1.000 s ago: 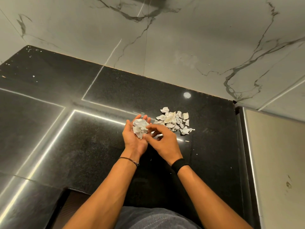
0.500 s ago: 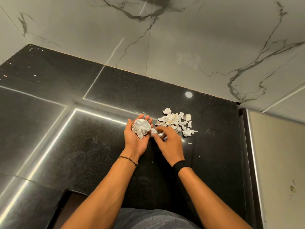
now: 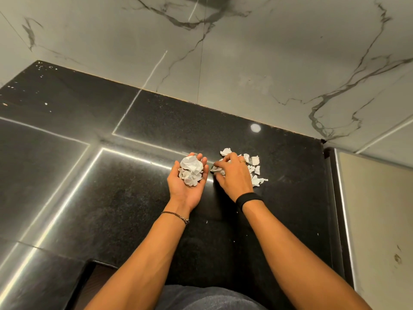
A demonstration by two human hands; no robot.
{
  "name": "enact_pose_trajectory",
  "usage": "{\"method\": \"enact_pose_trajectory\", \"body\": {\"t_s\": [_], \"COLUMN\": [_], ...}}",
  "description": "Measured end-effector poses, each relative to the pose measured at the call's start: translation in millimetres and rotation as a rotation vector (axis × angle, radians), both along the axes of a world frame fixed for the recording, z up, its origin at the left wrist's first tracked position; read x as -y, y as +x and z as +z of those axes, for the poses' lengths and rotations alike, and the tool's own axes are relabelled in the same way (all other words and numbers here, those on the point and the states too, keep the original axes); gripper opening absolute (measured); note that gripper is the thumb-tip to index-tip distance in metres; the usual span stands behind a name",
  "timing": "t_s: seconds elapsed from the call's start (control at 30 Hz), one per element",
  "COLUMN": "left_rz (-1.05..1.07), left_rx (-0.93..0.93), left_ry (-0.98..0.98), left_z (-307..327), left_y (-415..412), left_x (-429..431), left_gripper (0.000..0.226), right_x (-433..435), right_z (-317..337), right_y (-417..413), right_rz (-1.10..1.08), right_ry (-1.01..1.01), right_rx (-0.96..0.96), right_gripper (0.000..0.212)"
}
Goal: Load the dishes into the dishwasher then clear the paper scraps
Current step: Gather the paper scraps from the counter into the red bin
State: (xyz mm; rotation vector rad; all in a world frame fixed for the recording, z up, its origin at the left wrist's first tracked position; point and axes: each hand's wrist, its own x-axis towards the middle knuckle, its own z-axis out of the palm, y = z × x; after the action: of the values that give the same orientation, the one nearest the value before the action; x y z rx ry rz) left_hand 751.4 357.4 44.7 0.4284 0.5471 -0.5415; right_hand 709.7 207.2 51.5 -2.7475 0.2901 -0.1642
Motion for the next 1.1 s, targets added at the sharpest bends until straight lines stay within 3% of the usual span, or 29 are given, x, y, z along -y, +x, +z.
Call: {"method": "enact_pose_trajectory", "body": {"t_s": [0.1,0.27,0.4,0.47,0.57,0.67,0.77,0.87,0.93,1.03,1.1], "left_rz": [-0.008,-0.029,-0.056,-0.074,-0.061,-0.040,-0.047,-0.074,-0.088,-0.103,-0.119], "left_rx": [0.009,0.014,0.037,0.038,0.036,0.029,0.028,0.049,0.064,0.071,0.075], "left_ry": [0.037,0.091,0.090,0.063,0.037,0.016,0.024,0.050,0.065,0.095,0.099], "left_z": [-2.1,-6.4,-3.4,-0.8,3.9,3.9,2.7,1.0,0.6,-2.5,-4.5], "left_y": [0.7,4.5,1.6,0.0,-0.3,2.4,2.9,1.8,0.6,0.0,-1.7], "left_x": [-6.0,-4.5,6.8,12.3,13.6,9.0,7.7,8.2,7.2,6.7,8.4], "left_gripper": [0.052,0.052,0.057,0.060,0.055,0.050,0.048,0.047,0.048,0.052,0.056], "right_x": [0.0,-7.5,-18.1,-22.1,-17.5,-7.0,-10.3,-16.4,-20.0,-24.9,-30.5], "right_z": [-5.2,15.6,53.4,62.8,57.0,32.7,6.4,-5.2,-4.4,15.2,33.1], "right_y": [-4.5,-8.5,-8.6,-8.0,-10.3,-20.9,-35.8,-45.1,-49.5,-53.0,-46.8], "right_rz": [-0.010,-0.236,-0.102,0.001,-0.071,-0.131,0.048,0.086,0.034,-0.166,-0.171], "right_ry": [-0.043,0.479,0.799,0.804,0.772,0.522,0.191,0.092,0.132,0.431,0.576], "right_rx": [0.086,0.339,0.247,0.127,0.125,0.080,-0.076,-0.053,-0.013,0.134,0.266], "right_gripper": [0.010,0.011,0.014,0.014,0.013,0.013,0.017,0.012,0.011,0.008,0.008]}}
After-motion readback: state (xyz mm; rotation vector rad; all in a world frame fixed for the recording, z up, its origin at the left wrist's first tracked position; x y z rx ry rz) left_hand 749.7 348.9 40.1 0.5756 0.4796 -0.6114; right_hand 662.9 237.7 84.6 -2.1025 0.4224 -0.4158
